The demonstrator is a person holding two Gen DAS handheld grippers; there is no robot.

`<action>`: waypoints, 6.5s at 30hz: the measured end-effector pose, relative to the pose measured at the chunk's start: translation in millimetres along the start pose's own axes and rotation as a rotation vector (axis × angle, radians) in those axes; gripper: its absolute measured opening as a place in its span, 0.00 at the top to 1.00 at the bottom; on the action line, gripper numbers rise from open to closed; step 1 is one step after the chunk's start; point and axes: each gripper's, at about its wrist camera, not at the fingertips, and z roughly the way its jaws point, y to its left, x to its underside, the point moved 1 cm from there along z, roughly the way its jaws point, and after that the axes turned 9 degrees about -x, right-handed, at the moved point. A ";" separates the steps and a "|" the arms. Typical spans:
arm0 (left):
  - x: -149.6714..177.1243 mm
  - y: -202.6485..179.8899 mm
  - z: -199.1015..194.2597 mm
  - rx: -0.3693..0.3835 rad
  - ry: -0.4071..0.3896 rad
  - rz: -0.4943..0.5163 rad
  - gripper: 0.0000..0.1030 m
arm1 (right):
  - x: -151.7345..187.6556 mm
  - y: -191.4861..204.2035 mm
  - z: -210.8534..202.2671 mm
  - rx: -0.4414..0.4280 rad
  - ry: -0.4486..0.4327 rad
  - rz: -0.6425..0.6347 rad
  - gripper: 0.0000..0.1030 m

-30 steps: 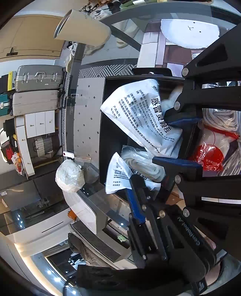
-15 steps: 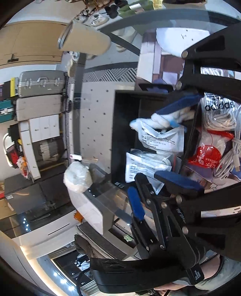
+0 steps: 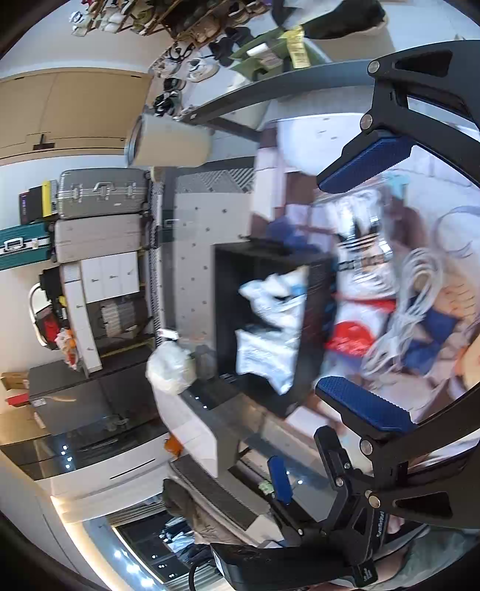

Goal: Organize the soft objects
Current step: 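Lower the packet into the black box with the left gripper while the right gripper releases its packet there, then grasp the white foam piece with the left gripper while the right gripper grasps the adidas cable bag, then lift the foam piece with the left gripper while the right gripper lifts the adidas bag, then lower the foam into the black box with the left gripper while the right gripper drops the adidas bag in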

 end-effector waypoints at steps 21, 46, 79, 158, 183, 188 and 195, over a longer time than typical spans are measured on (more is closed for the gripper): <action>49.6 -10.6 46.5 0.001 0.183 0.069 0.06 | 32.9 -47.2 76.2 0.058 0.282 0.083 0.02; 49.7 -16.1 45.5 0.013 0.190 0.102 0.06 | 9.7 -69.2 77.6 0.344 0.263 -0.261 0.06; 57.6 -19.8 42.0 0.022 0.227 0.152 0.38 | 63.1 21.5 78.0 -0.112 0.453 -0.333 0.53; -23.9 9.7 -73.8 -0.028 -0.605 -0.056 0.66 | -27.9 92.9 -49.9 -0.087 -0.512 -0.301 0.72; -62.3 24.7 35.8 0.075 -0.270 -0.146 0.66 | -77.4 19.9 60.2 -0.045 -0.181 -0.080 0.72; -57.1 12.9 51.7 0.093 -0.190 -0.107 0.66 | -76.4 10.4 81.7 -0.041 -0.118 -0.072 0.72; -45.0 3.3 68.2 0.102 -0.098 -0.091 0.66 | -58.1 12.6 105.4 -0.044 -0.005 -0.085 0.72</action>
